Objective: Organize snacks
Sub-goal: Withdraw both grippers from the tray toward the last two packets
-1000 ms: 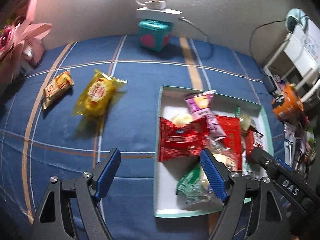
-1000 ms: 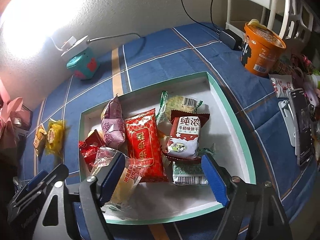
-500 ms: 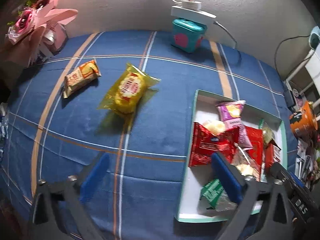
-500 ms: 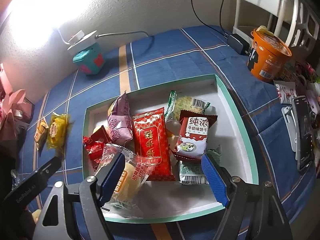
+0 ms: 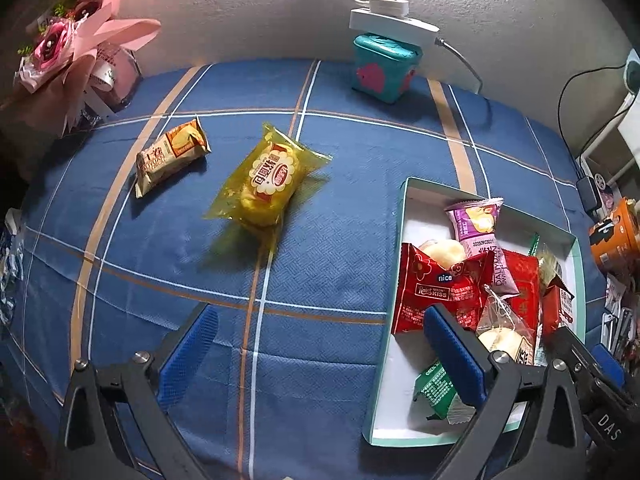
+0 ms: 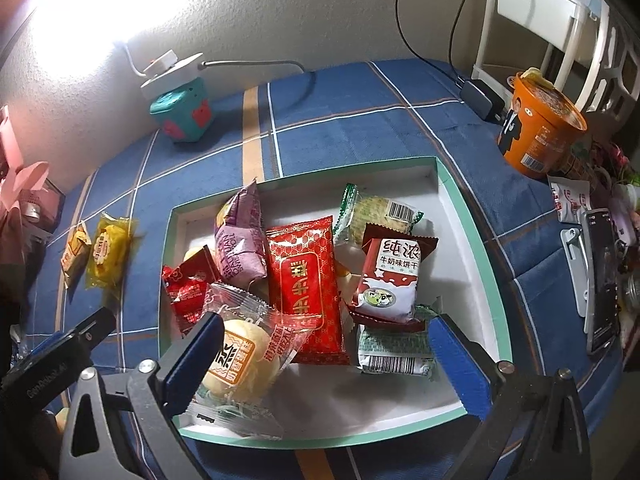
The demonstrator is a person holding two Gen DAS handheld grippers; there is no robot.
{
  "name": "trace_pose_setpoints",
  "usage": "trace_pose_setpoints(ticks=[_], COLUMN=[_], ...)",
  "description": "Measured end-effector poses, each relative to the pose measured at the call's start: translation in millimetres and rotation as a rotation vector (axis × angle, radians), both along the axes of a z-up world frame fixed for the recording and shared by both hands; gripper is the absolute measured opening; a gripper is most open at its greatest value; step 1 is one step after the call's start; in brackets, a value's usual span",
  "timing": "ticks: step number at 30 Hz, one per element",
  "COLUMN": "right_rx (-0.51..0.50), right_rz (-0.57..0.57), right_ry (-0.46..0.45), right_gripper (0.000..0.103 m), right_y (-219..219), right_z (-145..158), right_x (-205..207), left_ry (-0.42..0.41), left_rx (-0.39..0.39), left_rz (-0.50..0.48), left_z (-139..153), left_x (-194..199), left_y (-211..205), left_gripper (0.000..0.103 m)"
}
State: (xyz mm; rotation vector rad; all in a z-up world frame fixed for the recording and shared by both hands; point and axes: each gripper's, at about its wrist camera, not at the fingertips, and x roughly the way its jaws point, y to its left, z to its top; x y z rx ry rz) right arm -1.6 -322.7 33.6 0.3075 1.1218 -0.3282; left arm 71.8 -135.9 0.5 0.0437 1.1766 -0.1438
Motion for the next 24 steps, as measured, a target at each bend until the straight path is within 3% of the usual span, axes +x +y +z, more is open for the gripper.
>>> trace_pose_setpoints(ticks=[10,14,24], right_rx=[0.006,0.039,0.04], right_rz=[0.042,0.093,0.266], right_ry=[-0.029,-0.051,-0.062], right_gripper=[0.103,0.103,0.103], right_y=[18,35,108], right_z=[8,11,12], right_x=[3,7,20], left_ry=[-0.082,-0.124,-0.089], left_rx=[0.036,0.116,0.109], left_rz=[0.021,0.048,0.258], left_z=[21,27,19], left_x=[12,21,40], left_y=[31,57,146], left_gripper=[0.102,0.102,0.102])
